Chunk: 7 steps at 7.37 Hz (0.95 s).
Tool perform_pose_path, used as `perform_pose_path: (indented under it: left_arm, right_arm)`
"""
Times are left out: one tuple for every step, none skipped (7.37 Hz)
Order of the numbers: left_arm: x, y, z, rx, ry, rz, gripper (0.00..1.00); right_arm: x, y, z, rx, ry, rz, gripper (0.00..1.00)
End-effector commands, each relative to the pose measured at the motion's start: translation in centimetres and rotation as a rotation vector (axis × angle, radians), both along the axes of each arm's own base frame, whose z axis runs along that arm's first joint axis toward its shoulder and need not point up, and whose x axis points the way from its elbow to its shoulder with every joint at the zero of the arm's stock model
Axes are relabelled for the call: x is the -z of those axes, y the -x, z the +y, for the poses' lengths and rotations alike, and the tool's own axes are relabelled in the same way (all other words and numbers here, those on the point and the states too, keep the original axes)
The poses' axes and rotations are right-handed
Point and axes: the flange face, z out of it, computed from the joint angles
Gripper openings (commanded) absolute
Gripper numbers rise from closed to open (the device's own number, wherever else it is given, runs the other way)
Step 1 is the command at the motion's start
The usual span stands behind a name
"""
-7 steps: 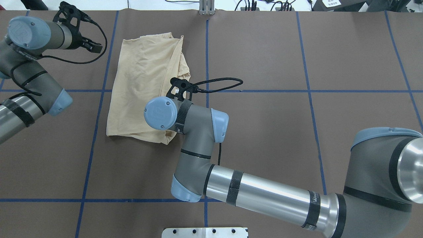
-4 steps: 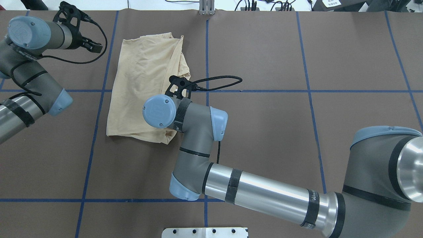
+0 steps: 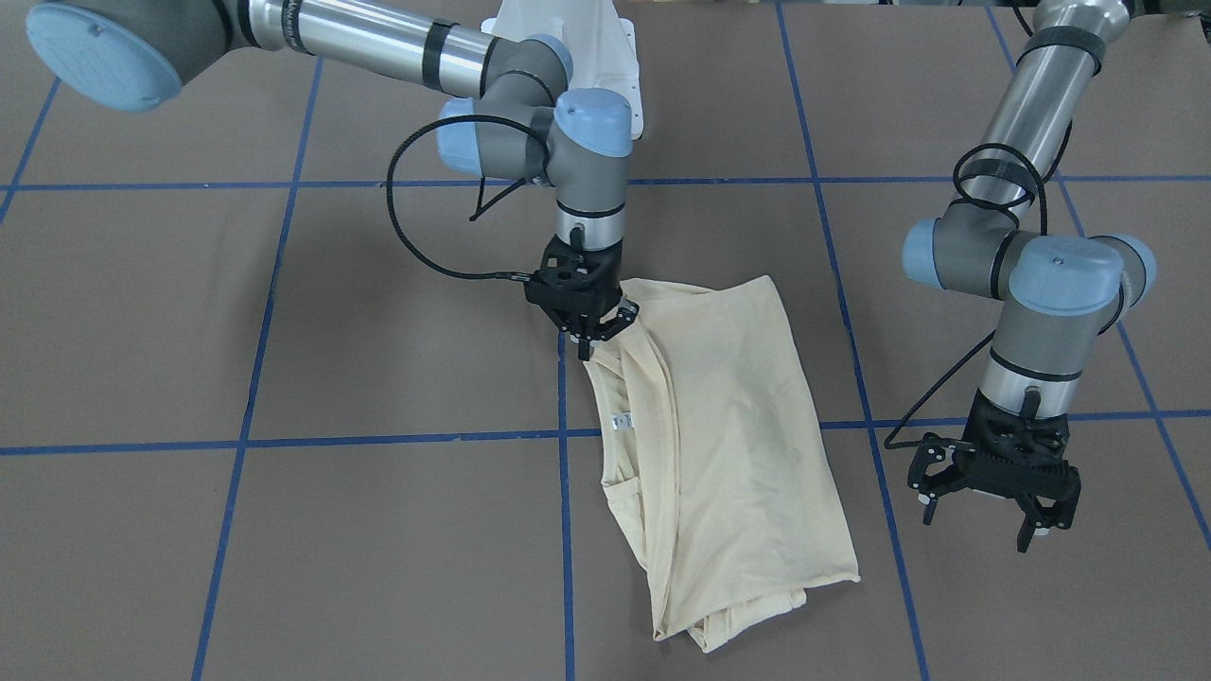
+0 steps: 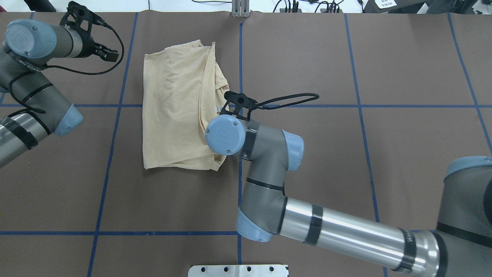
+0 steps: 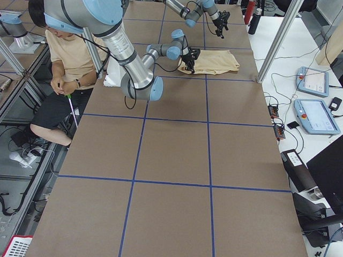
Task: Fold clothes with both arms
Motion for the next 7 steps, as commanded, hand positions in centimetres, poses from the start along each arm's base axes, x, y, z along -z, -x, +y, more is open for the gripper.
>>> perform_pose_path:
  left_arm:
    - [0.2, 0.0, 0.1, 0.000, -0.003, 0.003, 1.00]
    - [0.0, 0.1, 0.3, -0.002, -0.002, 0.002, 1.00]
    - [0.0, 0.1, 0.6, -0.003, -0.005, 0.004, 1.00]
    - [0.0, 0.0, 0.8, -0.006, -0.005, 0.004, 1.00]
    - [-0.1, 0.0, 0.8, -0.006, -0.003, 0.003, 1.00]
    - [-0.1, -0.1, 0.9, -0.008, -0.005, 0.004, 1.00]
    - [-0.1, -0.2, 0.9, -0.009, -0.003, 0.003, 1.00]
  right_arm:
    - [-4.9, -7.4, 3.4, 0.013, -0.011, -0.010, 0.00]
    - [-6.5, -8.3, 6.0, 0.023, -0.020, -0.004, 0.00]
    - [-7.1, -9.5, 8.5, 0.030, -0.041, -0.011, 0.00]
    - [-8.0, -10.6, 10.3, 0.044, -0.043, -0.013, 0.00]
    - [-8.3, -10.0, 11.9, 0.028, -0.051, -0.012, 0.00]
    - [-8.0, -9.2, 13.4, 0.014, -0.054, -0.024, 0.00]
    - [-7.5, -9.3, 13.9, 0.020, -0.057, -0.036, 0.00]
